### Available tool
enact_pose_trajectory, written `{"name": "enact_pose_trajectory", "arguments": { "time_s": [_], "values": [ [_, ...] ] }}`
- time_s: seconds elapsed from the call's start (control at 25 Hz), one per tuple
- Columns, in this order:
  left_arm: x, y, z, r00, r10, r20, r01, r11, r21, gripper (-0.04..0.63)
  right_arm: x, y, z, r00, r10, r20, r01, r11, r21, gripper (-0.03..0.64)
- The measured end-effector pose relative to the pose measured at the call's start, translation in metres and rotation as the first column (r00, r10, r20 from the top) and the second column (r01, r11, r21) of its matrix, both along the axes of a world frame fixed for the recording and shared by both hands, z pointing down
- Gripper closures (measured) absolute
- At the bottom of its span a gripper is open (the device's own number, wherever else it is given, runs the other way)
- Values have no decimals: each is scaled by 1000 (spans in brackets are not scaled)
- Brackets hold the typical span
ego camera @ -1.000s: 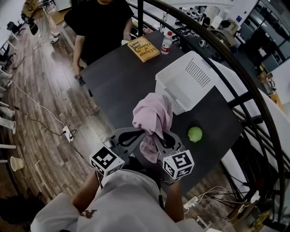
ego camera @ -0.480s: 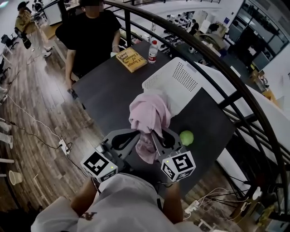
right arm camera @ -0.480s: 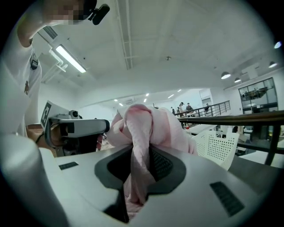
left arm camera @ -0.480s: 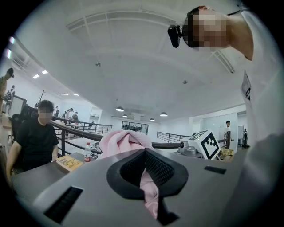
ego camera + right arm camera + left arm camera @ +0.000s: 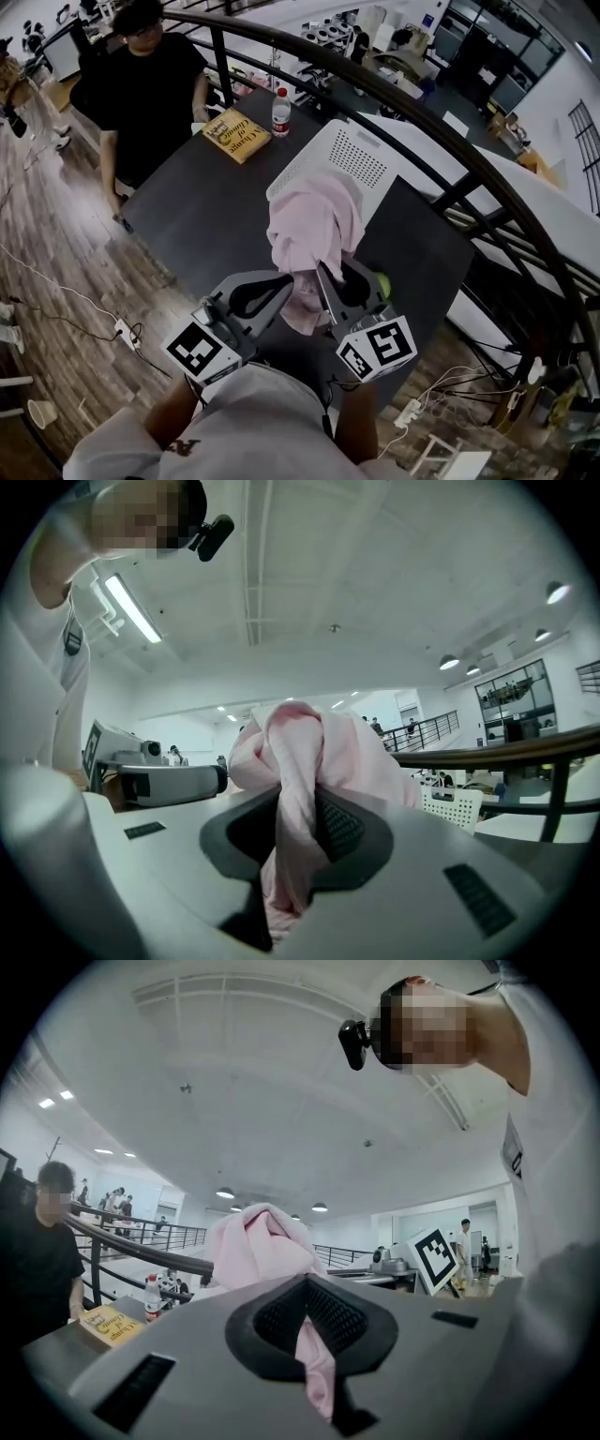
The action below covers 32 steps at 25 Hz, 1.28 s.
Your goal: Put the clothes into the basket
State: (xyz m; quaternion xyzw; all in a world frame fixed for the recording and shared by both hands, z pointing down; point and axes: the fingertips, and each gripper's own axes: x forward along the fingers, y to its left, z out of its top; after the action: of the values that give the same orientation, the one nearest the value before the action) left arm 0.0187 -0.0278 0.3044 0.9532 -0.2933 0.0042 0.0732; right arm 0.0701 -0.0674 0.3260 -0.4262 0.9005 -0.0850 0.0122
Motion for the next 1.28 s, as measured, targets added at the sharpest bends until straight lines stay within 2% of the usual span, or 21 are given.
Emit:
{"name": "enact_pose_trajectory", "arguments": {
  "time_s": [0.08,0.2,0.56,0.92,1.04,1.28],
  "values": [
    [-1,-13,1,999,40,9,-40,999,-12,592,1,-12,-6,999,36,2,-36,999,8,528],
    [0,-32,-5,996,92,-15,-92,996,3,592,1,-29,-15,997,83,2,-83,996,20,528],
    [7,-79,-3,978,205,-41,-206,978,-19,592,10,-73,-24,979,202,-5,-202,979,14,528],
    [23,-117,6,959,274,-76,-277,960,-42,592,38,-109,-30,952,307,-18,-307,952,11,528],
    [29,-125,8,956,282,-77,-287,956,-61,592,44,-118,-34,948,317,-23,-317,948,16,528],
    [45,-139,10,953,294,-69,-297,954,-49,592,58,-138,-37,946,324,-29,-324,946,26,528]
  ]
}}
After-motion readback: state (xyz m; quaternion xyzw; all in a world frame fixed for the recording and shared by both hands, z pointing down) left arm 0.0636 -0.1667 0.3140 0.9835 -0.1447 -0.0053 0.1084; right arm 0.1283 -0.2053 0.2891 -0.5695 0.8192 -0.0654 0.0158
